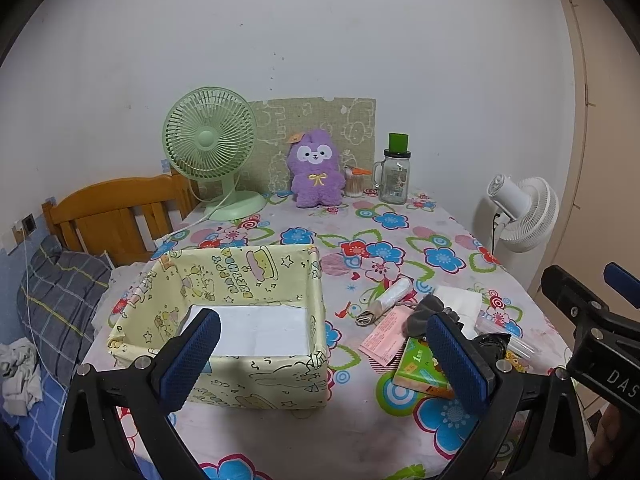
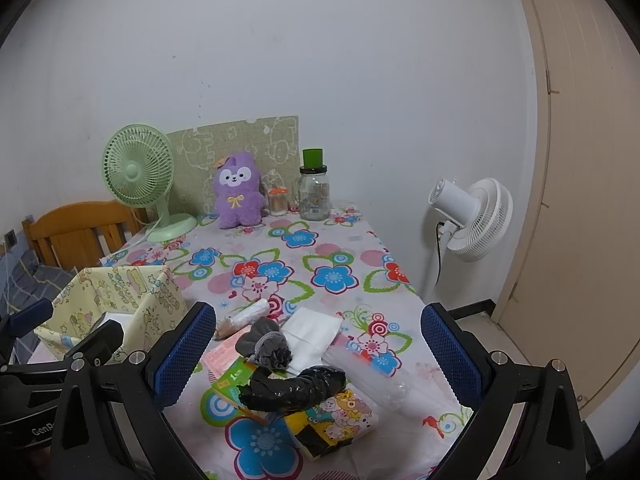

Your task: Organize soft objects

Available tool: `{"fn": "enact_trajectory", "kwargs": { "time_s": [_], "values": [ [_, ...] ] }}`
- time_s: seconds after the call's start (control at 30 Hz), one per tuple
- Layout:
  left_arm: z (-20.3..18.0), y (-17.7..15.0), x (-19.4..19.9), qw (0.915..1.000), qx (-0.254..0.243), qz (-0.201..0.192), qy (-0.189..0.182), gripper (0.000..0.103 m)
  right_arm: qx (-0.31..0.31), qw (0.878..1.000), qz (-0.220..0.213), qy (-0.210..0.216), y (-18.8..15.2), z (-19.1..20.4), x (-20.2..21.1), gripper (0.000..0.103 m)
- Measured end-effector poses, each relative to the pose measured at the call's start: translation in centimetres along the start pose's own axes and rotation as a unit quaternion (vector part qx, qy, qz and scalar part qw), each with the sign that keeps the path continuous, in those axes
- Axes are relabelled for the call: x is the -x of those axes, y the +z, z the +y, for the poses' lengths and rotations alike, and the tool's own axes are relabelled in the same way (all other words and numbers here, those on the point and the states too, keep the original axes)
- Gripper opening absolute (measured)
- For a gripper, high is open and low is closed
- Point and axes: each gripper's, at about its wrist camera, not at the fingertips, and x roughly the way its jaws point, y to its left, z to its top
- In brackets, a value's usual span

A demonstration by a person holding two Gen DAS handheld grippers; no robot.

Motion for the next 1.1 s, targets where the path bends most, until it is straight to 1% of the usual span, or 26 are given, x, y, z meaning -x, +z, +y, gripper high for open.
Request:
{"fn": "enact_trajectory", "kwargs": {
  "time_s": [0.27,0.5,0.77,0.9,1.1],
  "values": [
    [0.16,0.0,0.13,1.0,0.002,-0.003,0.004,0.103,0.0,1.0,-0.002,0.008,0.34,0.05,0.33,0.103],
    [-0.01,-0.05,0.42,0.9999,-0.009,-0.005,0.002,0.103,0.005,1.0,-0.003,0.012,0.3,0.28,0.35,0.103],
    [-0.18,-0.04,0.49,0.9999,-0.009,-0.007,0.003,0.103,0.005,1.0,-0.006,0.012,0.19,0.33,0.53,0.103],
    [-0.13,-0.07,0.53,1.0,-0.009,-0.004,0.0,0.102,0.015,1.0,-0.014,0.011,0.15,0.55,0.71,0.103],
    [-0.37,-0.04,0.44,1.0,-0.006,-0.002,-0.004,0.101,0.011,1.0,-0.009,0.016,0.05,0.5,0.45,0.103]
  ]
}}
